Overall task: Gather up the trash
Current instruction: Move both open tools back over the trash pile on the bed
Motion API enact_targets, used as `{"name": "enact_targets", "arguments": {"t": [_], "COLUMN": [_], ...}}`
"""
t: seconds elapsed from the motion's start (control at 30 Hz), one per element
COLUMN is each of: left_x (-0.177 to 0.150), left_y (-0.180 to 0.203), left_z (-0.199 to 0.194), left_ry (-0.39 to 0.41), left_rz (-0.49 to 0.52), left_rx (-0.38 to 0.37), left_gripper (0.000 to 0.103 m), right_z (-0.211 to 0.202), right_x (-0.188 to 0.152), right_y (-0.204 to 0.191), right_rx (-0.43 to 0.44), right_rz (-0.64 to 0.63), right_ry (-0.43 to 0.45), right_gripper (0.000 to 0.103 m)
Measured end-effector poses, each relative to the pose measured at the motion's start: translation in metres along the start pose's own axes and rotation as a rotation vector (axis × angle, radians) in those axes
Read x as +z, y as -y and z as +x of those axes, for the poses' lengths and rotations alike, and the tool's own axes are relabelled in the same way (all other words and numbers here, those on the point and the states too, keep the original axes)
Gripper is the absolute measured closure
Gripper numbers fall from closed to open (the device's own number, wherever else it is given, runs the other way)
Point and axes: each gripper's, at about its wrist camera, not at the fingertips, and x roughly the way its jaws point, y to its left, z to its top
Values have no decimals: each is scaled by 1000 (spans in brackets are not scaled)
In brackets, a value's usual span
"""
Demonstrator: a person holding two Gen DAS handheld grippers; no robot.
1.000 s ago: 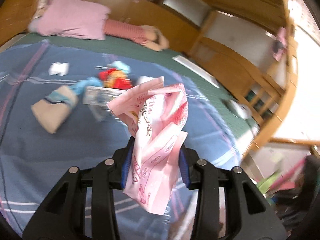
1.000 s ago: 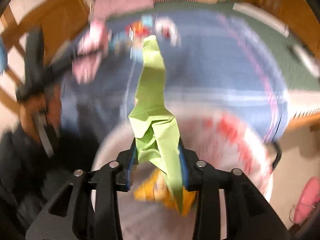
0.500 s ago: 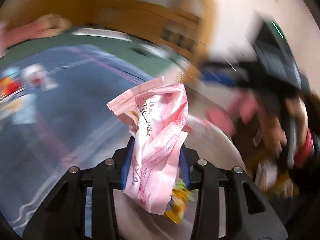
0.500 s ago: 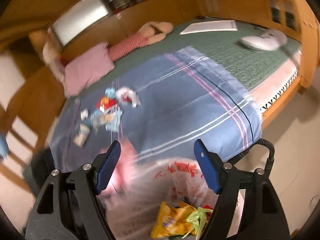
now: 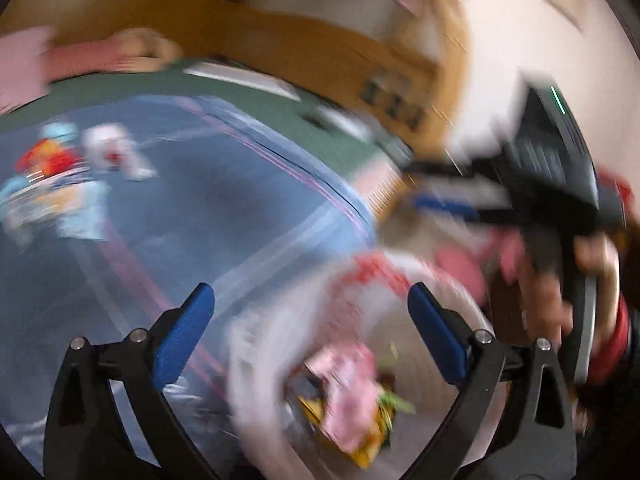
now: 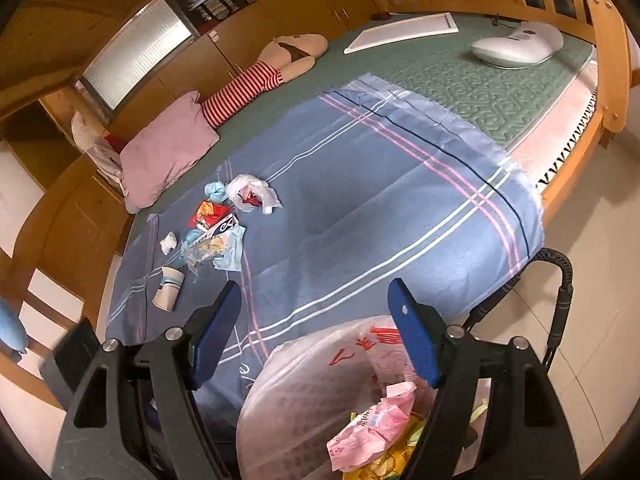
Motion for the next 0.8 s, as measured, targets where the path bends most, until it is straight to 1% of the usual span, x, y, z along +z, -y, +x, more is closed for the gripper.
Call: {"name": "enact_targets", "arguments": {"t": [0.03,0.1,0.17,0.2,0.23,0.27,0.3,0.4,0.47,0.5,0.53,0.6,0.63,0.7,0.77,0.8], "left_x": [3,7,7,9,9,10,11,19,16,11,7,2,3,4,10,15], "left_y": [-12,-28,-48,-57,-71,-82,-94,-161,-198,-214,-235,-259,-274,-286,-298,-301], "left_z": [-6,-15,-24,-26,-32,-39,-47,-87,-111,-119,-127,-128,-123,-119,-108,-98], "left_ry": [41,95,127,127,126,131,141,212,267,286,334,376,371,364,376,358], "left_rz": [-51,-122,-188,-212,-263,-310,-362,-639,-774,-828,-905,-962,-972,-968,-965,-953], "left_rx": [79,257,531,618,724,761,777,851,891,895,848,791,793,810,759,716], "left_gripper": [6,6,6,6,6,6,6,6,7,7,7,7,7,7,7,7], "right_z": [3,9,16,21,27,34,41,58,67,72,76,86,90,99,110,119], "right_x": [-1,-3,-3,-4,-4,-4,-4,-2,-2,-3,-4,-6,-8,-10,-11,-13], "right_y": [-4,-13,-20,-27,-32,-40,-47,-64,-75,-81,-84,-89,-89,-86,-83,-81], "right_rx": [-4,-13,-24,-31,-31,-24,-18,-1,28,54,64,69,72,86,92,90], "right_rz": [-9,-34,-59,-81,-99,-119,-135,-167,-177,-187,-194,-207,-205,-183,-161,-154], "right_ry": [-5,-19,-29,-38,-48,-60,-71,-99,-117,-125,-130,-147,-154,-172,-192,-212], "right_gripper": [29,29,29,29,29,29,29,29,29,29,29,29,29,29,29,29]}}
